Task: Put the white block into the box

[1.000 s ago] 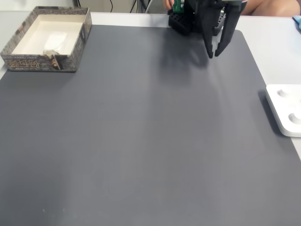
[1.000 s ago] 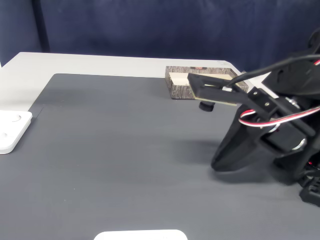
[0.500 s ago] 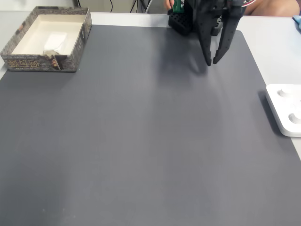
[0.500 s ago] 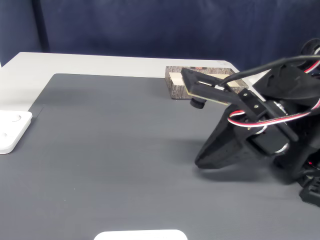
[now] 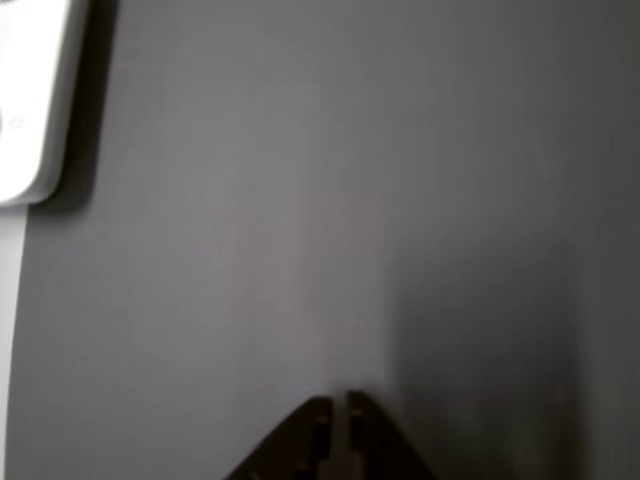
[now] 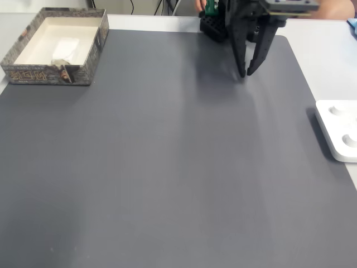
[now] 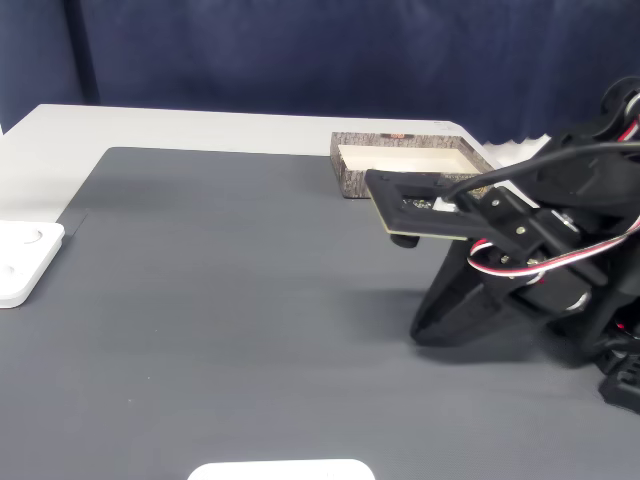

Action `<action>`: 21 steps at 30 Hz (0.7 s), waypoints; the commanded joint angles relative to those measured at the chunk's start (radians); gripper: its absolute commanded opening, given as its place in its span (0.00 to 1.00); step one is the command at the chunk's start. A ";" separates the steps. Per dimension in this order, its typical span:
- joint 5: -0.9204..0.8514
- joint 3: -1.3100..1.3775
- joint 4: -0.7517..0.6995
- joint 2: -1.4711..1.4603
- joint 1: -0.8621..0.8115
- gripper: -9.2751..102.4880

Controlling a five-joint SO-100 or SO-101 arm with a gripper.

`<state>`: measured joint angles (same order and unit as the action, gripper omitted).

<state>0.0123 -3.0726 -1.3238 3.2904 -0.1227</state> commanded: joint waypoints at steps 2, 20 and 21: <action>-0.038 -0.020 -0.006 0.034 0.006 0.07; -0.046 -0.020 -0.006 0.034 0.012 0.07; -0.046 -0.020 -0.006 0.034 0.012 0.07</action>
<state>-0.0245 -3.0726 -1.3254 3.2904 -0.1227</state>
